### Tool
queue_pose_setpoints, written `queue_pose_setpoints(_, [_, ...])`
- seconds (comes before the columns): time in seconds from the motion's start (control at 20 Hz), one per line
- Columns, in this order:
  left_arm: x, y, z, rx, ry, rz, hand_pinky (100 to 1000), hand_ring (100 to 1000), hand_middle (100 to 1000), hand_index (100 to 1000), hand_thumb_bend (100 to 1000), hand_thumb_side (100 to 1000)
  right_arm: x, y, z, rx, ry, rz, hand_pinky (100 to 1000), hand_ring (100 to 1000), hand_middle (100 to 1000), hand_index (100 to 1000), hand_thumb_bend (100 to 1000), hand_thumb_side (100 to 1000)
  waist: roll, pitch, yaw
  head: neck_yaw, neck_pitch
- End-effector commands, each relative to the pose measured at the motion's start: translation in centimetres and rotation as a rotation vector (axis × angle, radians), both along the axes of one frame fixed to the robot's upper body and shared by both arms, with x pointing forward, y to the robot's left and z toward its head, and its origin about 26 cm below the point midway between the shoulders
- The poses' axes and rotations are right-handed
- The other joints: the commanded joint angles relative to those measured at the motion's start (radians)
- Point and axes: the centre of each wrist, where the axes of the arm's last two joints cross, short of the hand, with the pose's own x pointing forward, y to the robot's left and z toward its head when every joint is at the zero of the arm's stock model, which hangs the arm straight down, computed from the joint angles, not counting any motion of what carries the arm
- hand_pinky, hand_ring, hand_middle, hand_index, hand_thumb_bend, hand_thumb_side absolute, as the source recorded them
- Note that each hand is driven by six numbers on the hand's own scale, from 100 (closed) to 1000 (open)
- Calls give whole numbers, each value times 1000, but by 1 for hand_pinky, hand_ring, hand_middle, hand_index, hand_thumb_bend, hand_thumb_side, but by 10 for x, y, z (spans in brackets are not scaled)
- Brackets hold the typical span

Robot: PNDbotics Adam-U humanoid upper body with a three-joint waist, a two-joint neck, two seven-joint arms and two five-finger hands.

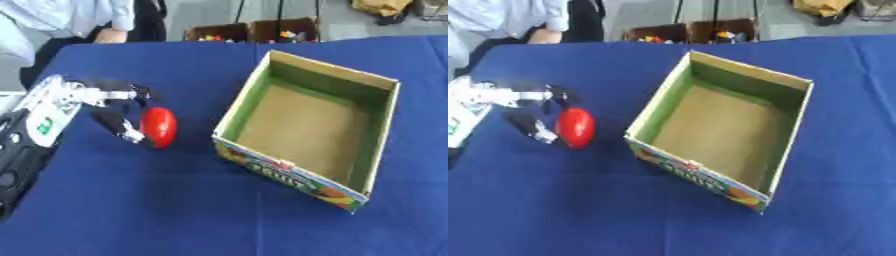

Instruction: Pick up objects on the table and place them in the box.

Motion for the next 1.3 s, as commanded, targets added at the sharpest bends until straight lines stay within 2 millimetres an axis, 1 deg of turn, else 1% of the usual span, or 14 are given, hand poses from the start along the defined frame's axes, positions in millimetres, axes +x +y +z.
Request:
queue_pose_setpoints(0.05, [0,4,11,7,-26,-3,705,890,987,1000,661,644,-2,0,8,-10,-22,4,703,748,681,752,100,1000,12,0,0,4,-6])
queue_pose_setpoints(0.4, [2,2,5,9,-8,-8,658,861,984,1000,646,627,-2,0,8,-5,-24,3,705,748,680,751,100,1000,12,4,-5,9,-12])
queue_pose_setpoints(0.7, [3,1,0,12,6,-11,624,839,979,1000,644,632,-2,1,8,-4,-26,3,706,749,679,752,100,1000,13,11,-9,11,-16])
queue_pose_setpoints(0.75, [4,0,-1,9,6,-9,604,823,973,1000,644,630,-2,1,8,-4,-26,3,706,749,678,752,100,1000,13,12,-10,12,-16])
queue_pose_setpoints(0.85, [5,0,-3,5,3,-7,594,813,960,1000,638,626,-2,1,8,-3,-27,3,706,749,678,752,100,1000,14,14,-12,14,-16])
queue_pose_setpoints(0.95, [5,-1,-3,7,-4,-4,562,784,936,1000,597,602,-2,1,8,-3,-27,3,707,749,678,752,100,1000,15,15,-13,15,-14])
queue_pose_setpoints(1.1, [5,-2,-2,26,-25,2,525,752,923,1000,537,569,-2,1,8,-3,-28,4,707,749,676,752,100,1000,15,16,-11,14,-13])
queue_pose_setpoints(1.3, [5,-3,-5,43,-34,15,466,696,867,998,468,531,-2,2,8,0,-28,5,708,749,676,752,100,1000,16,16,-10,16,-13])
